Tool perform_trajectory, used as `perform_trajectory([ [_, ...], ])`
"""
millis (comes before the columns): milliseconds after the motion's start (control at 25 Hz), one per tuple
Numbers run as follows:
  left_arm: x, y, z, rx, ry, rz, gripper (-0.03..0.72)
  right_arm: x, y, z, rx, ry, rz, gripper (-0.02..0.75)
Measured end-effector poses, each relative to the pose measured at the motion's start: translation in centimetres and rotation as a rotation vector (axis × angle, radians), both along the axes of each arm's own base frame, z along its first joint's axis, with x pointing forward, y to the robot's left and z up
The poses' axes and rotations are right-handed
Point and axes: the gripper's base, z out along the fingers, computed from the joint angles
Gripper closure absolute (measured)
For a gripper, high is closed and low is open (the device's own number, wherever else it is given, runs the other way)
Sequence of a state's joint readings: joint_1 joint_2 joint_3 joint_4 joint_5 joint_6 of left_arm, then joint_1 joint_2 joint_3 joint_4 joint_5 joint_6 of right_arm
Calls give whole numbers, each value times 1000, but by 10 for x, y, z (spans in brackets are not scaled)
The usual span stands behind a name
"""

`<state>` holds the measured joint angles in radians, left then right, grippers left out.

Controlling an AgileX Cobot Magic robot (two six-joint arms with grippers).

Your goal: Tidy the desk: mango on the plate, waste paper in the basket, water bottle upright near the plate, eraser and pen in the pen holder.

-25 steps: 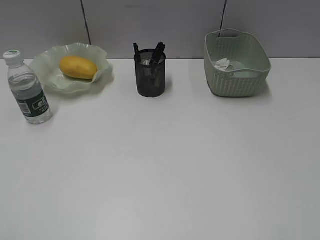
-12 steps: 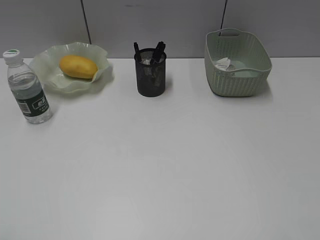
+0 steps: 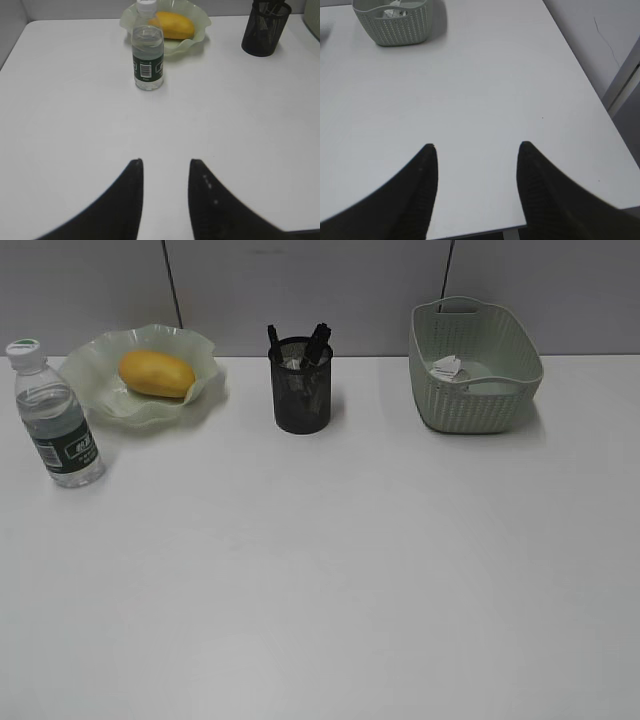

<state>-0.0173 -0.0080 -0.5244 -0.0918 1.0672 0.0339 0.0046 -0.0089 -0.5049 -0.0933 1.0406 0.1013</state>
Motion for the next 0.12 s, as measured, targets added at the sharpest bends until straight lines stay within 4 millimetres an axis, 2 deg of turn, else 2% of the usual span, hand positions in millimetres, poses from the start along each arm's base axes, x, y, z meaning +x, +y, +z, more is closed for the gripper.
perform_trajectory([
  [120,0,0,0,0,0,0,449,0,0,0,0,0,0,324],
])
